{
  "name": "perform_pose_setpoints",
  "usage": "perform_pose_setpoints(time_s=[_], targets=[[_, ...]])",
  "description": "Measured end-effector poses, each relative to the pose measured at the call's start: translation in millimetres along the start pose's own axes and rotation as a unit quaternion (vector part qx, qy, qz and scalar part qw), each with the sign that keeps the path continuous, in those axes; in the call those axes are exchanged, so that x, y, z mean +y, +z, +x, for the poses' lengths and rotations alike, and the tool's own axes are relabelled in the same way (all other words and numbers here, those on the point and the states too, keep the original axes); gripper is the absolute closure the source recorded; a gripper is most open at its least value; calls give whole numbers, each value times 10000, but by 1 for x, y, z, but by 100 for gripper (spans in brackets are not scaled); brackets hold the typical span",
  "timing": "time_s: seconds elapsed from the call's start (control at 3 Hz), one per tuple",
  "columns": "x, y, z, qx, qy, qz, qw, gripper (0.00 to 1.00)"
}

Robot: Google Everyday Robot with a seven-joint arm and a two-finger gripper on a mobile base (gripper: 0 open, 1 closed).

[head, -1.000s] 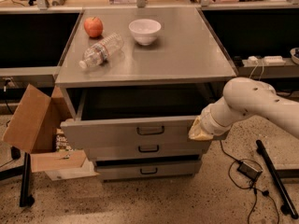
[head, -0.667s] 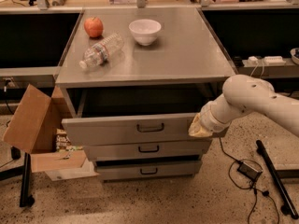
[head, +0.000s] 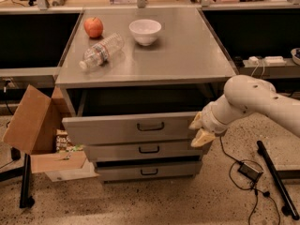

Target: Close top drawer

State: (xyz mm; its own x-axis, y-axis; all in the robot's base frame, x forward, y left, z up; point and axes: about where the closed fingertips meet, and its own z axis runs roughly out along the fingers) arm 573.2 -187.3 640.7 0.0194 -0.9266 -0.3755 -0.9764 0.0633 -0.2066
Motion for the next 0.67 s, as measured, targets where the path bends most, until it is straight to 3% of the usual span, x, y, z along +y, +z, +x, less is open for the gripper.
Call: perform_pose_setpoints(time_s=[0.33,0.67], targets=[[0,0,0,0,0,-1,10000,0],[0,0,0,0,0,-1,10000,0]])
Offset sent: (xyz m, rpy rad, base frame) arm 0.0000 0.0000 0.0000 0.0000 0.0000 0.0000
